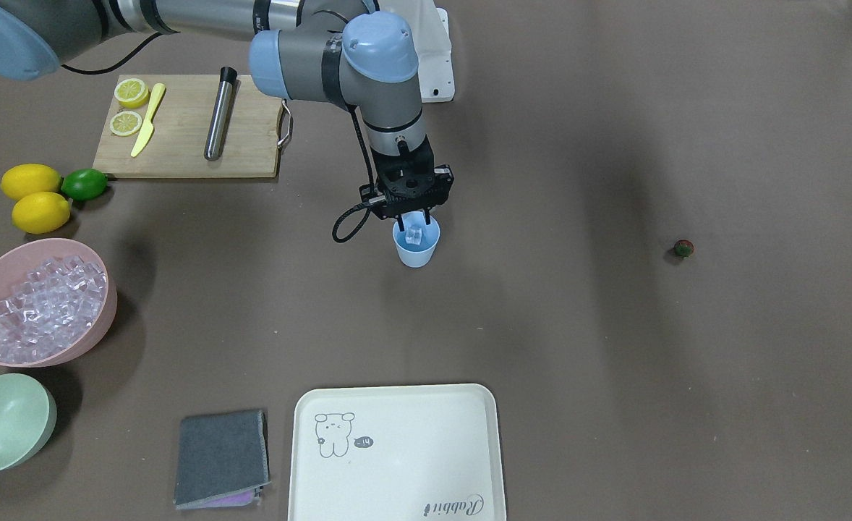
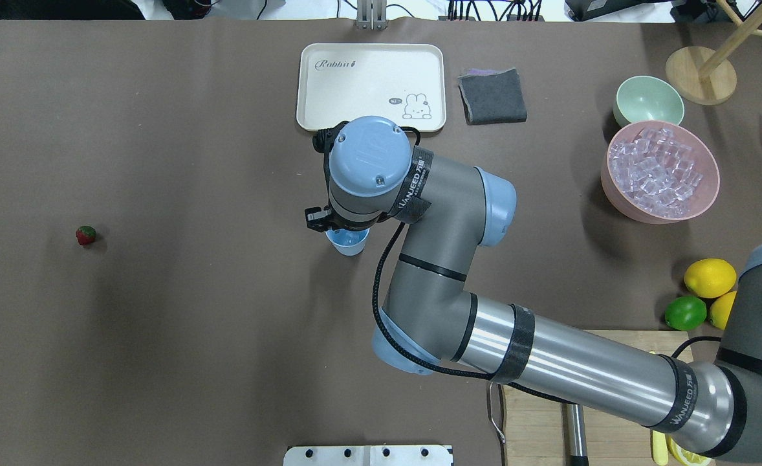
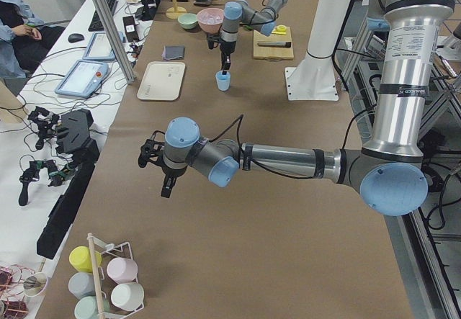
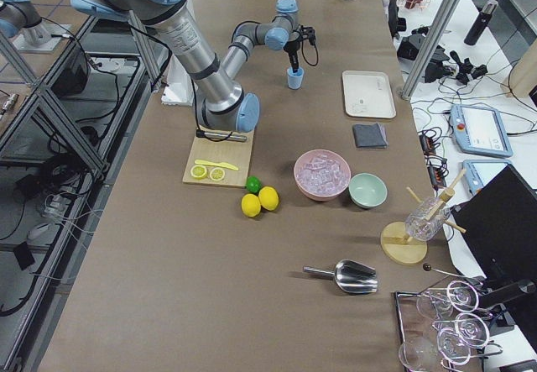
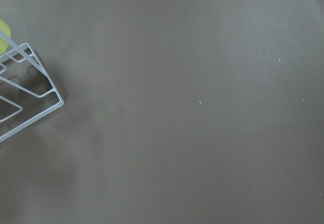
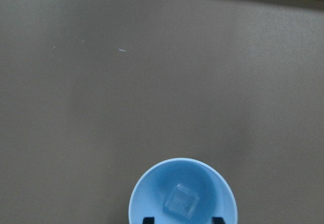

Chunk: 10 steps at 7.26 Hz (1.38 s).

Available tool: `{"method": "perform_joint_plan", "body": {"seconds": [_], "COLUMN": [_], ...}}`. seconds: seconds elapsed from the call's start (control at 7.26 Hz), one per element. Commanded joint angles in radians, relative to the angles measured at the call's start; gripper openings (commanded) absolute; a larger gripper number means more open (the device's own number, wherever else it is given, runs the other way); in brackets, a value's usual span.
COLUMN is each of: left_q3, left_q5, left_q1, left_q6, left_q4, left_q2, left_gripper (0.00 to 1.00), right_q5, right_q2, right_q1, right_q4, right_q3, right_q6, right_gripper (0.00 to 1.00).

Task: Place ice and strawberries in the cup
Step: 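Lower the ice cube into the blue cup and open the right gripper, then move the right gripper back over the pink ice bowl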

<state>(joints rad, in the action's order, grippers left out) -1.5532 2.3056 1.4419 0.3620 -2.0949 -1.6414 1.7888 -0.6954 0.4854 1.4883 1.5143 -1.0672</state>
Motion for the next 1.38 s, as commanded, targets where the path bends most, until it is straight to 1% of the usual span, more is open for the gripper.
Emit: {"method": "perform_joint_plan", "body": {"seconds": [0.0,0.14,0.28,0.41,0.55,0.69,0.83,0.96,1.1,1.24], "left_q3": [-0.001,0.002,0.001,-0.001,-0.004,-0.004,-0.007,-0.008,-0.007,-0.007], "left_q5": [0.000,0.000,0.000,0.000,0.000,0.000,0.000,-0.002,-0.002,-0.003], "left_q1": [0.000,0.000,0.000,0.000,0.000,0.000,0.000,-0.002,-0.003,-0.005], "left_q6": [0.000,0.000,0.001,0.002,0.003,0.009,0.023,0.079,0.109,0.107], "left_q4": [0.001,0.001,0.001,0.001,0.000,0.000,-0.016,-0.051,-0.080,-0.080], "left_q2": [0.002,0.002,0.003,0.003,0.005,0.006,0.009,0.011,0.011,0.009], "left_gripper": [0.97,0.97,0.97,0.97,0.97,0.97,0.97,0.97,0.97,0.97], "right_q5": [-0.009,-0.003,0.029,0.134,0.189,0.249,0.342,0.362,0.366,0.435], "right_q2": [0.001,0.001,-0.015,-0.079,-0.132,-0.209,-0.279,-0.355,-0.478,-0.560], "right_q1": [-0.001,0.033,0.095,0.183,0.243,0.325,0.419,0.470,0.517,0.571], "right_q4": [-0.005,-0.002,0.009,0.009,0.007,0.004,0.007,0.006,0.001,-0.003], "right_q3": [0.010,0.017,0.033,0.085,0.107,0.133,0.156,0.171,0.237,0.256], "right_q6": [-0.029,-0.030,-0.022,-0.007,0.078,0.177,0.258,0.350,0.478,0.574], "right_gripper": [0.92,0.92,0.92,0.92,0.92,0.90,0.89,0.89,0.90,0.90]}}
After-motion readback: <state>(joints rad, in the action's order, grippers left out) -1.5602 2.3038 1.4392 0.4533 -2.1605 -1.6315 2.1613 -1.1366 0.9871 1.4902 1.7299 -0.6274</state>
